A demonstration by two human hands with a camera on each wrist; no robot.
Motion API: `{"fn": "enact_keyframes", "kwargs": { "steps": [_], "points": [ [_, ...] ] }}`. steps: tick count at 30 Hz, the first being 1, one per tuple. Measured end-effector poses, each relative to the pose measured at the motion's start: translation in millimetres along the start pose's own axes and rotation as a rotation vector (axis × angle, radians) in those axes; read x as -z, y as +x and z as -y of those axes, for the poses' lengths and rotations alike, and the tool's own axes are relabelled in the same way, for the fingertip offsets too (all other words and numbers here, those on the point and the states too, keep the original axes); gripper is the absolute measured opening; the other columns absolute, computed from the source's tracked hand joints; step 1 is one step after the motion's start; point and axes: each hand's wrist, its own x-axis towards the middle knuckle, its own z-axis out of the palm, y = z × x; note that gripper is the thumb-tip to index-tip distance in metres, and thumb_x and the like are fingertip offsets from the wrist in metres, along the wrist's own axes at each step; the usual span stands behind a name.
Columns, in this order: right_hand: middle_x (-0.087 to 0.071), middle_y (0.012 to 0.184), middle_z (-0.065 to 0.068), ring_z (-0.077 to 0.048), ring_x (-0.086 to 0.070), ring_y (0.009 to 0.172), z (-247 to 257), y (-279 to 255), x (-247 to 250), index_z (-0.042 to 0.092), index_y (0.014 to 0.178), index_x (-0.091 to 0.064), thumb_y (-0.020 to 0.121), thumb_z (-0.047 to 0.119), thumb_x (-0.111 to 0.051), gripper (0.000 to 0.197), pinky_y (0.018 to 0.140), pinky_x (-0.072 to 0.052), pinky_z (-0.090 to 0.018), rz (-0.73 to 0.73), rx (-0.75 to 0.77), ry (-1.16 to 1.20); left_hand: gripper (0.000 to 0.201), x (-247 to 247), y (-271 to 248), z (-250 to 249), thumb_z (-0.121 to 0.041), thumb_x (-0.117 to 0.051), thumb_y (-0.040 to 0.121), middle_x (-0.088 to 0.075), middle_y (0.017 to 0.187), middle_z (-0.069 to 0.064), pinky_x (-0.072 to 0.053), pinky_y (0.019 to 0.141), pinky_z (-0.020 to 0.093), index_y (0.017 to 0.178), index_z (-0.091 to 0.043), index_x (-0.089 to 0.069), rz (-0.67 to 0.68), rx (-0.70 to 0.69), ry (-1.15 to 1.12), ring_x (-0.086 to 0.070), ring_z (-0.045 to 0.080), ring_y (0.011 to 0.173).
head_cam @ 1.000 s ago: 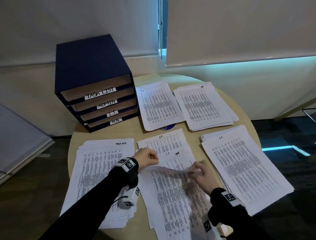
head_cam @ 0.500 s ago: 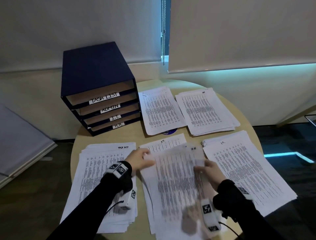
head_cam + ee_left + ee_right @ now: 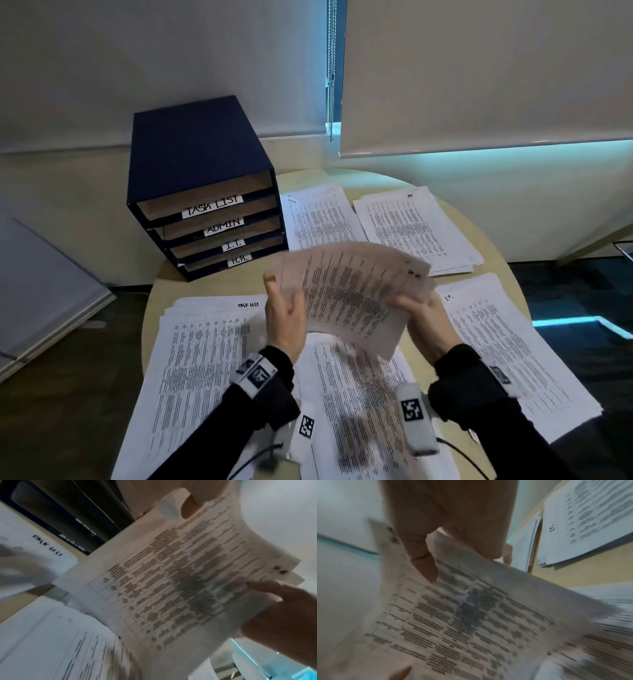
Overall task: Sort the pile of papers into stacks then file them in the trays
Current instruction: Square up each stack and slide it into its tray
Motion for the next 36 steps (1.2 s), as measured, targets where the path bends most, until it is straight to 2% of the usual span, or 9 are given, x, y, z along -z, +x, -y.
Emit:
{"fn": "enact_keyframes", "kwargs": {
  "steps": [3,6,11,15,19,29,31,33,36],
  "points": [
    [-0.062,0.117,-0.015,-0.031,-0.06,0.109,-22.6,9.2,-4.7,0.003,0.123,-0.046,0.057,0.004,-0.068,0.07,0.091,-0.051,-0.052,-0.08,-0.059,-0.045,0.045,-8.2,-7.5,20.8,-0.004,-0.038,0.101,-0.042,0.114,-0.014,-0.038,0.055,0.0,0.142,-0.017,-0.022,0.006,0.011,0.104,-0.048,-0.013,0.068],
    [-0.064,0.112,-0.012,-0.031,-0.06,0.107,-47.3,18.2,-3.7,0.008,0.119,-0.044,0.061,0.004,-0.066,0.063,0.096,-0.045,-0.057,-0.128,-0.109,-0.067,0.032,-10.3,3.1,41.4,-0.015,-0.049,0.098,-0.049,0.108,-0.018,-0.043,0.086,0.017,0.115,-0.038,-0.036,-0.012,0.086,0.154,-0.054,0.01,0.104],
    [-0.065,0.108,-0.014,-0.025,-0.064,0.094,-73.9,28.3,6.9,0.012,0.111,-0.046,0.08,-0.004,-0.063,0.038,0.092,-0.05,-0.047,-0.234,-0.192,-0.341,0.036,-8.5,32.4,59.6,-0.024,-0.05,0.099,-0.052,0.13,-0.003,-0.037,0.096,0.026,0.133,-0.017,-0.041,-0.023,0.177,0.207,-0.05,0.018,0.122],
    [-0.064,0.101,-0.011,-0.029,-0.064,0.093,-82.4,26.1,26.9,0.016,0.103,-0.051,0.095,0.012,-0.049,0.009,0.083,-0.055,-0.044,-0.091,-0.287,-0.687,0.053,-12.7,53.0,73.9,-0.035,-0.047,0.099,-0.044,0.146,0.002,-0.034,0.111,0.037,0.147,-0.019,-0.03,0.038,0.32,0.263,-0.044,0.023,0.132],
    [-0.063,0.079,-0.018,-0.03,-0.065,0.06,-66.2,52.8,57.0,0.008,0.11,-0.051,0.096,0.009,-0.043,0.015,0.04,-0.047,-0.027,-0.169,-0.34,-0.616,0.055,-24.7,58.7,85.8,-0.052,-0.045,0.093,-0.05,0.134,-0.009,-0.047,0.099,0.043,0.141,-0.03,-0.026,0.206,0.325,0.544,-0.057,0.021,0.114],
    [-0.047,0.052,-0.011,-0.013,-0.037,0.023,7.6,160.5,140.1,-0.011,0.114,-0.055,0.084,-0.007,-0.05,0.031,0.029,-0.031,-0.015,-0.476,-0.35,-0.632,0.059,-5.2,32.3,96.5,-0.051,-0.071,0.076,-0.041,0.121,-0.004,-0.042,0.094,0.037,0.12,-0.027,-0.04,0.616,0.0,1.226,-0.047,0.018,0.11],
    [-0.057,0.061,-0.016,-0.018,-0.056,0.041,16.1,167.7,134.1,-0.009,0.128,-0.044,0.088,-0.011,-0.043,0.04,0.048,-0.052,-0.025,-0.524,-0.319,-0.461,0.058,-2.6,30.5,101.0,-0.051,-0.073,0.075,-0.044,0.119,-0.003,-0.042,0.092,0.038,0.117,-0.026,-0.041,0.653,-0.017,1.277,-0.048,0.019,0.107],
    [-0.054,0.102,-0.023,-0.032,-0.059,0.084,16.1,169.4,126.8,0.0,0.143,-0.025,0.091,-0.009,-0.044,0.056,0.087,-0.052,-0.044,-0.574,-0.284,-0.362,0.057,-0.9,27.4,102.8,-0.048,-0.072,0.078,-0.046,0.121,-0.002,-0.042,0.093,0.039,0.119,-0.023,-0.043,0.688,-0.025,1.291,-0.049,0.02,0.109],
    [-0.046,0.132,-0.024,-0.038,-0.053,0.113,6.8,152.7,109.8,0.001,0.143,-0.028,0.087,0.006,-0.061,0.065,0.097,-0.046,-0.052,-0.555,-0.211,-0.724,0.033,-1.9,24.1,102.2,-0.036,-0.064,0.087,-0.056,0.118,-0.002,-0.044,0.09,0.037,0.113,-0.018,-0.051,0.664,-0.044,1.215,-0.054,0.021,0.104]
  ]
}}
